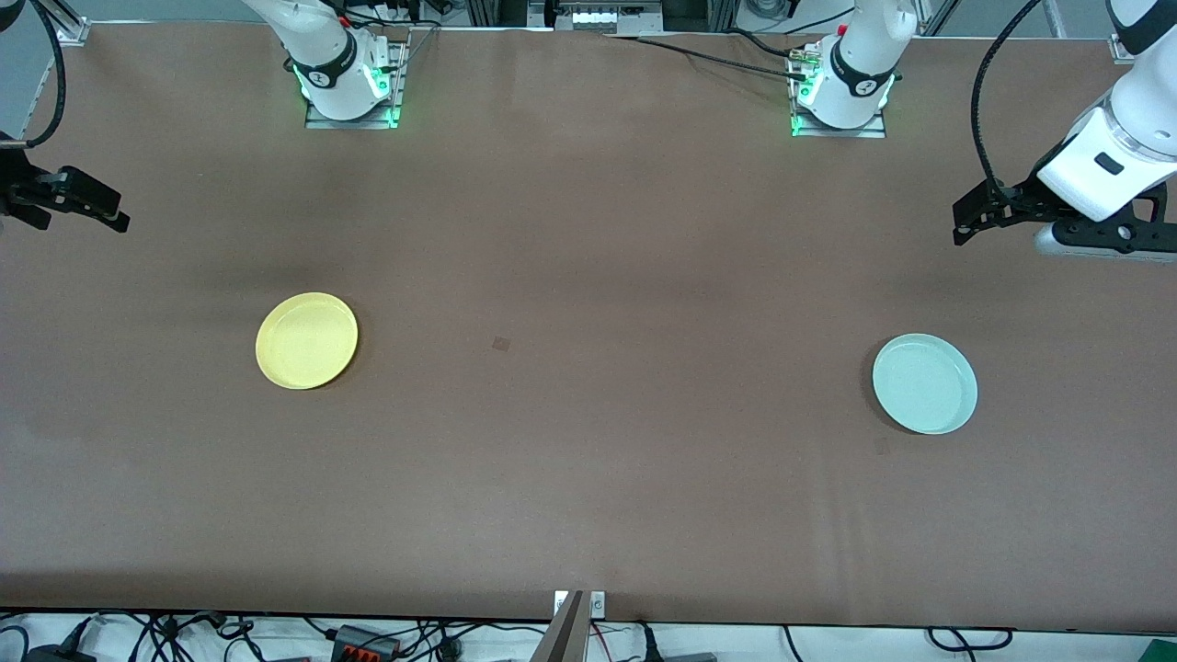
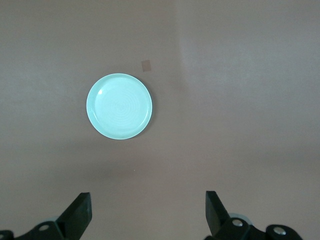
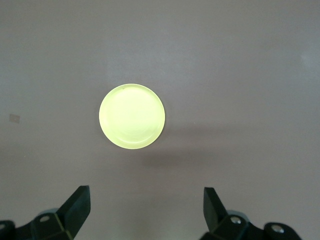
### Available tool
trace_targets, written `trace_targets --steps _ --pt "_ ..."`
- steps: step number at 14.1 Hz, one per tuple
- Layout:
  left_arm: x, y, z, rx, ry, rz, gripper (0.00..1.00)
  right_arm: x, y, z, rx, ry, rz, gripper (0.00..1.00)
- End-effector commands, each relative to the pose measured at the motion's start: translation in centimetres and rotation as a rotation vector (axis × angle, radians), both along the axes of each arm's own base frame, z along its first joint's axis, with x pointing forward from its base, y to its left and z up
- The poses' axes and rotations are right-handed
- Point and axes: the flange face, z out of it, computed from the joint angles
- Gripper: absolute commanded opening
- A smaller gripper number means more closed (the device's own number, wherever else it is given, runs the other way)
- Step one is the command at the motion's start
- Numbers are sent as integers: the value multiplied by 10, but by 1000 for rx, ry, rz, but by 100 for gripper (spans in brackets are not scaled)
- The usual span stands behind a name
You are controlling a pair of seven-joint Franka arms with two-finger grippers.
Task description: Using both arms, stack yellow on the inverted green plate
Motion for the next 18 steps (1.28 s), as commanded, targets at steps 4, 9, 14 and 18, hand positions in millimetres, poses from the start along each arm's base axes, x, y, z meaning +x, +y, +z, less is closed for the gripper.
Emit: trace_targets --steps 4,9,14,18 --pt "4 0 6 -10 -1 -4 100 -7 1 5 10 -7 -3 100" --pt "3 -2 6 -8 0 -8 100 -7 -1 3 9 4 2 100" --pt "3 -3 7 -8 -1 -9 100 -5 5 -1 9 9 12 100" --pt "3 -3 6 -6 0 -11 100 -6 8 0 10 9 17 100"
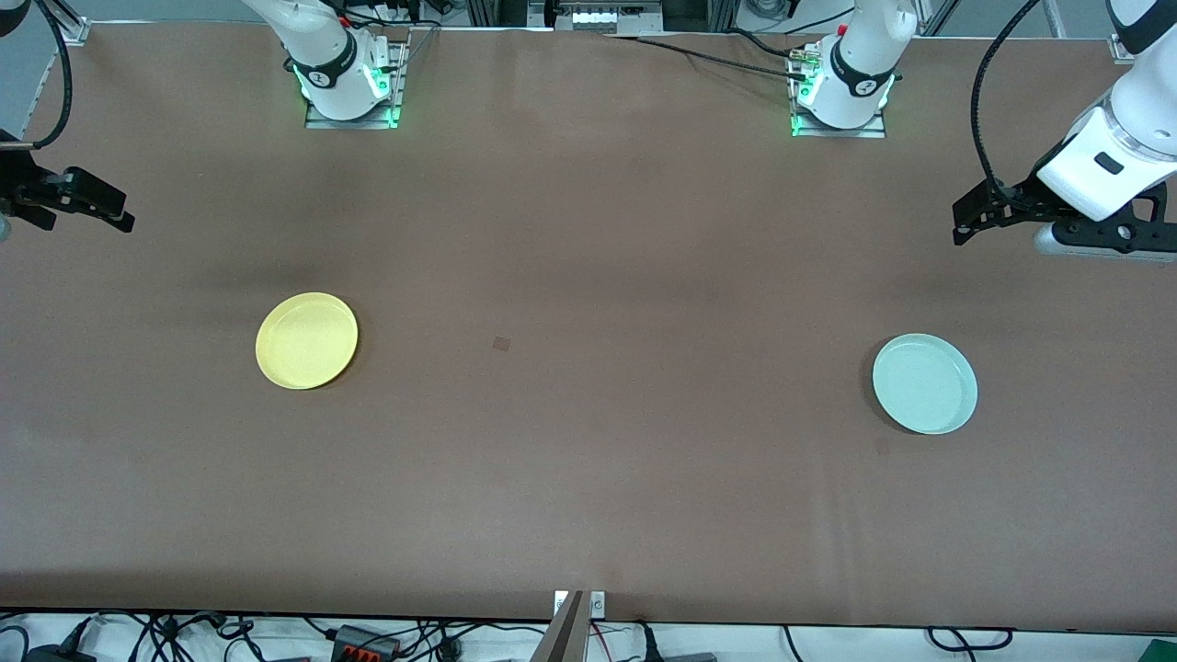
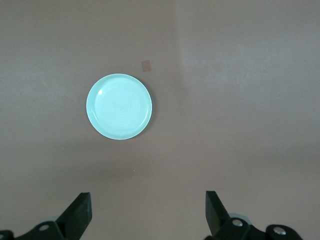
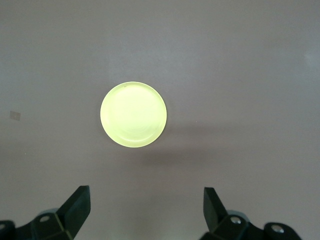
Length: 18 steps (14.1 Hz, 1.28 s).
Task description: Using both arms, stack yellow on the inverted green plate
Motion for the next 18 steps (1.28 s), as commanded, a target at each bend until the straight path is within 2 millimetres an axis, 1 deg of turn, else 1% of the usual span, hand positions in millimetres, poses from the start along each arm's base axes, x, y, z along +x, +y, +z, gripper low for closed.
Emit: trace_targets --steps 1,6,7,9,10,12,14,16,17,18 --pt "3 -2 6 -5 1 -9 100 -6 4 3 9 2 7 100" --pt "3 -5 5 1 2 -15 100 -11 3 4 13 27 6 100" --pt "3 -5 6 1 1 -15 100 -10 4 4 11 25 10 100" --pt "3 -6 6 2 4 -15 100 -5 7 -2 5 28 15 100" --pt "2 -5 5 2 11 -9 100 -4 10 -3 5 25 13 100" --pt "5 -1 -1 2 28 0 100 2 23 -5 2 7 33 100" --pt "5 4 2 5 65 5 100 7 30 -11 0 4 48 100" --pt "15 4 1 3 68 5 100 7 39 -11 -6 6 65 100" --pt "22 5 -7 1 82 10 100 8 35 -14 -6 10 58 100" --pt "25 6 -9 -3 90 13 100 12 31 -21 -5 19 51 100"
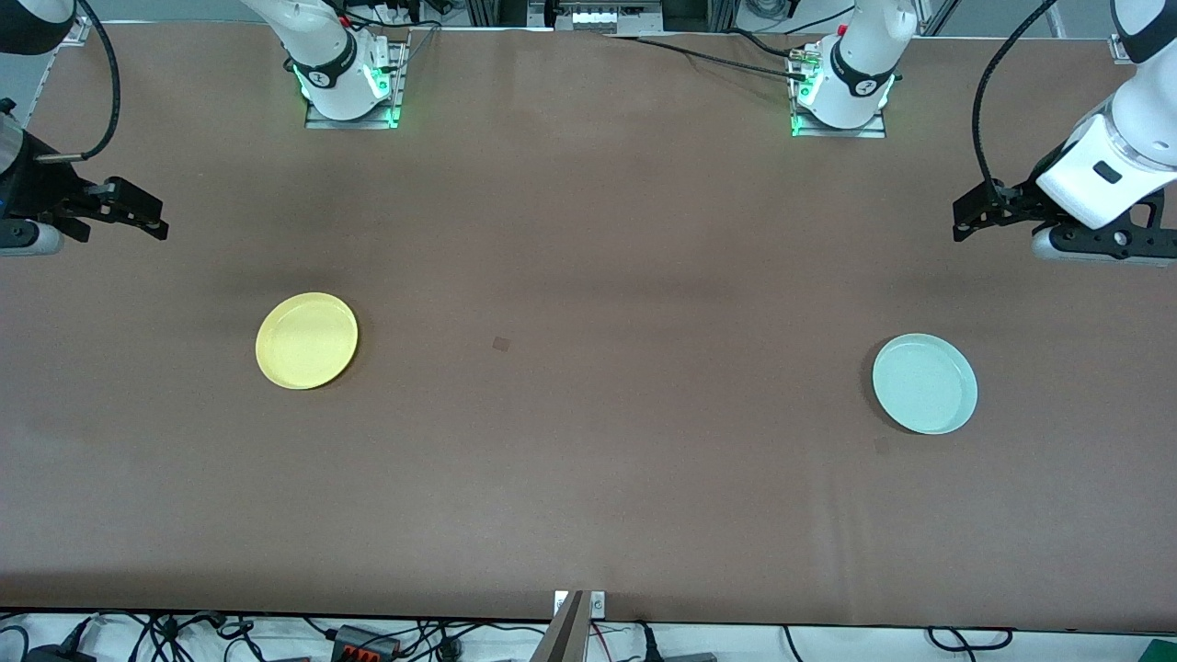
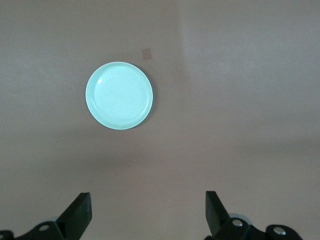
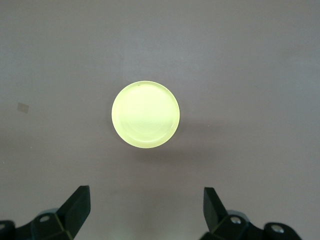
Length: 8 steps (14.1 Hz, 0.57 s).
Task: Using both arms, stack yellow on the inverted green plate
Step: 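Reach the left gripper to the green plate while the right gripper advances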
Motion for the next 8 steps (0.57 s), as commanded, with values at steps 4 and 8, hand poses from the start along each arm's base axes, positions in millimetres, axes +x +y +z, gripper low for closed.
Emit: trace_targets --steps 4,8 --pt "43 24 -30 -6 93 43 100 8 -9 -2 -4 -6 -14 100" --pt "90 90 -61 -27 97 110 100 16 -12 0 -4 -11 -22 100"
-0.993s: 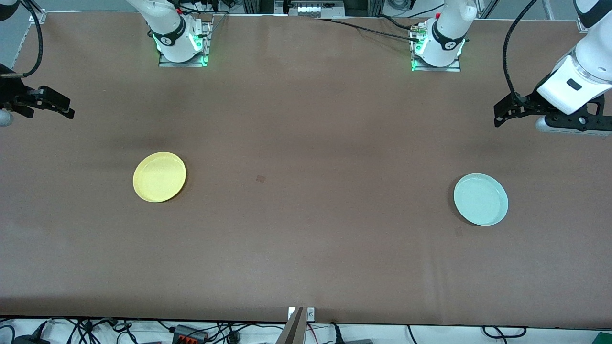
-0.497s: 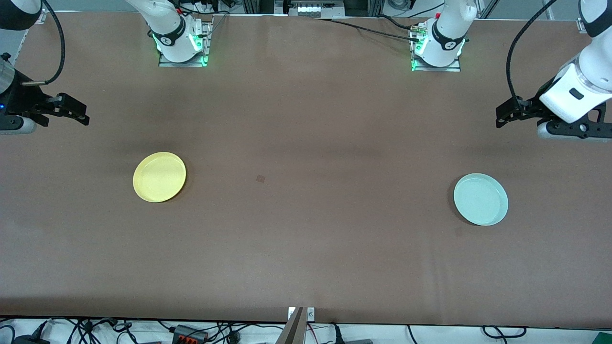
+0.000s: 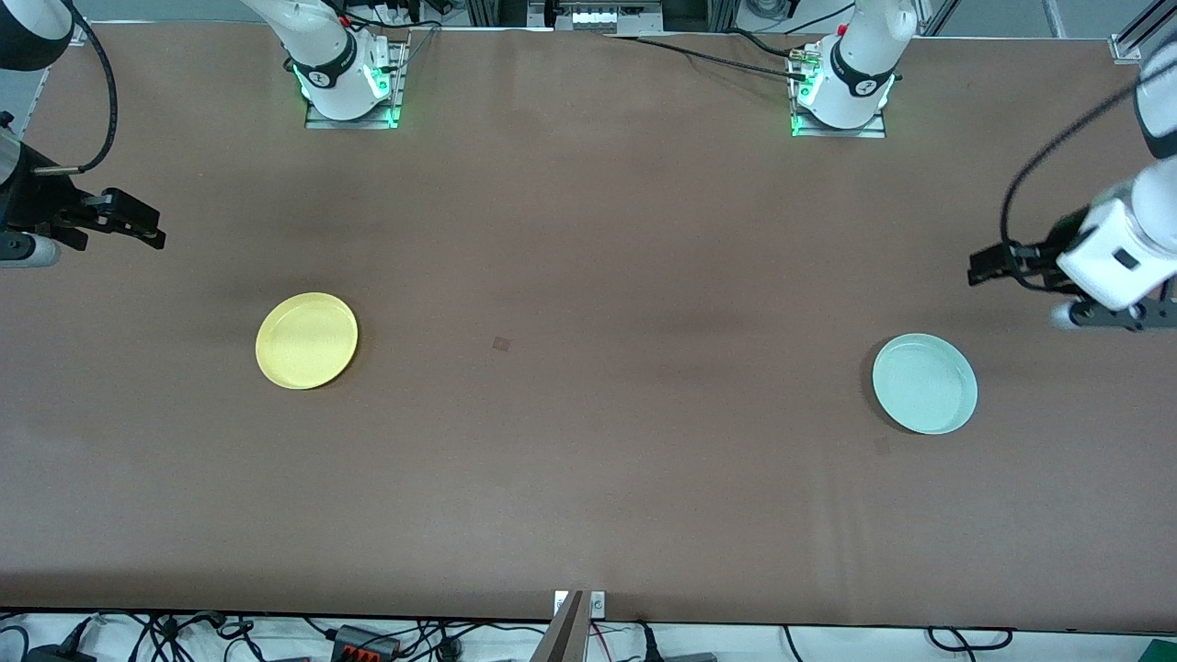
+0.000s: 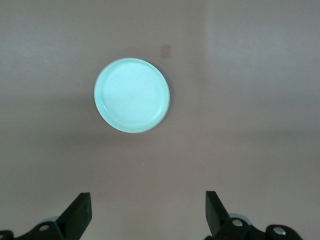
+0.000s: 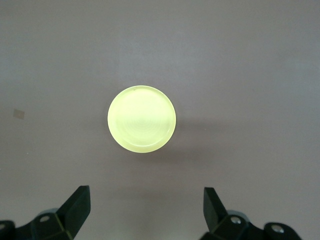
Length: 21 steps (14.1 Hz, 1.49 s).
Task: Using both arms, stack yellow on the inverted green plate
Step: 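Reach the left gripper to the green plate while the right gripper advances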
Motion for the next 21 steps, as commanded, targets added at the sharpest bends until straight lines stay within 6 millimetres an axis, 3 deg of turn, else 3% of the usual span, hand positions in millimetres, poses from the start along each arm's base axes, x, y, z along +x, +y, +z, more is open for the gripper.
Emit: trace_targets --steps 1,3,6,8,13,17,21 --pt "30 35 -18 -16 17 5 100 6 -2 1 -1 -1 -1 100" --pt "34 70 -43 -13 27 45 100 6 -1 1 -1 -2 -1 100" --pt "51 79 -114 -25 80 53 100 8 -1 -4 4 9 -5 100" --pt "57 84 -135 -43 74 -32 100 7 -3 -4 2 11 0 100" --pt "62 138 -228 -92 45 -211 100 4 -5 -10 -5 17 1 100" --pt "51 145 -283 -135 50 -278 100 5 -4 -10 -6 13 4 100" --pt "46 159 -320 -251 15 -334 97 5 -5 -9 -5 11 3 100"
